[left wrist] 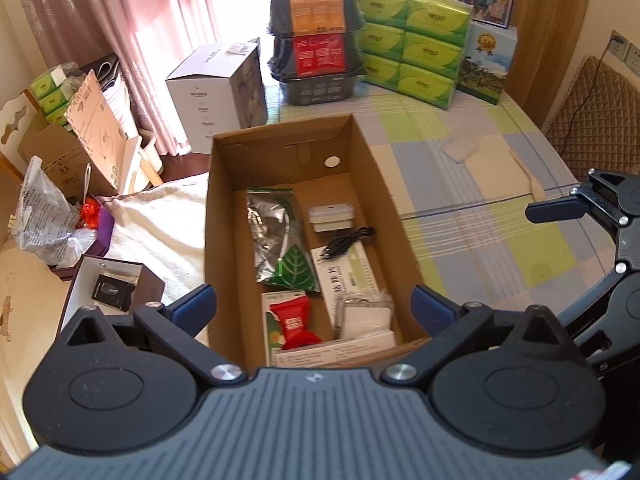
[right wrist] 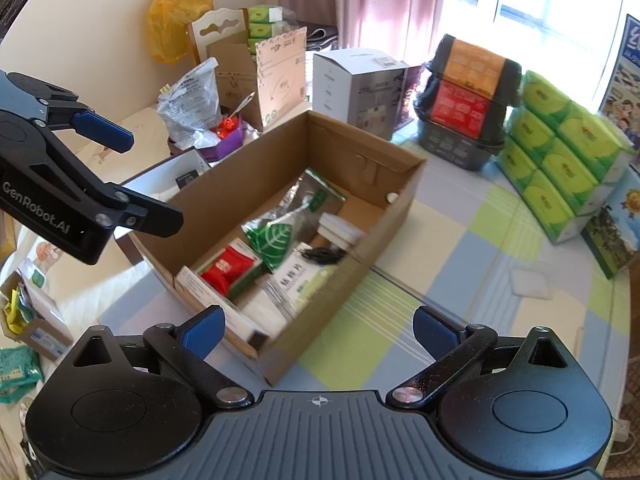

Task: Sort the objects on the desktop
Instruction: 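Lift both open tools away from the cardboard box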

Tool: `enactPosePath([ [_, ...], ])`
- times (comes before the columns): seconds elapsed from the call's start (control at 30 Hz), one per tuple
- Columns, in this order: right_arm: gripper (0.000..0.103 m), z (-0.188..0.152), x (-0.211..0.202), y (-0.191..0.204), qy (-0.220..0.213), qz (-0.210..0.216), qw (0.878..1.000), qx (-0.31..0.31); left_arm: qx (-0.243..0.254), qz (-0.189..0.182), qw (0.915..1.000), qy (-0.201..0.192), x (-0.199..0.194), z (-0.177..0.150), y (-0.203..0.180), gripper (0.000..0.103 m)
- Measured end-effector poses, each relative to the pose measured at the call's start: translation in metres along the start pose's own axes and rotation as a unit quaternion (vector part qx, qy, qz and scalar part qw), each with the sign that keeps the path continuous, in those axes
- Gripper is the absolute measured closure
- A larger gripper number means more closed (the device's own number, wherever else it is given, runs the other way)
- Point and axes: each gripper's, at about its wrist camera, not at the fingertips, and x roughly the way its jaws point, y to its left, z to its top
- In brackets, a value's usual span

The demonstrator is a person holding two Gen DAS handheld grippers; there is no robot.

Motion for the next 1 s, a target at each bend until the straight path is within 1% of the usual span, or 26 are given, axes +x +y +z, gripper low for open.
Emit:
enactPosePath([
  [0.23,0.004,-0.023,-0.025,-0.027,0.004,-0.024,1.0,0.008,0.032,-0.014,0.9994,-0.003,-0.007,-0.001,-0.041,0.001],
  [0.53,0.003,-0.061,-0.049,-0.07,0.014,-0.055,0.998,0.03,0.063,-0.035,0.9974,-0.009,-0.005,0.009,-0.093,0.001],
  [0.83,0.002,-0.11,-0.062,-0.128,0.041,-0.089,0.992,0.076,0.089,-0.065,0.9939,-0.003,0.019,0.017,-0.151,0.001],
  [1.0,0.002,-0.133,-0.065,-0.157,0.052,-0.104,0.988,0.1,0.094,-0.079,0.9925,-0.001,0.035,0.022,-0.179,0.001],
])
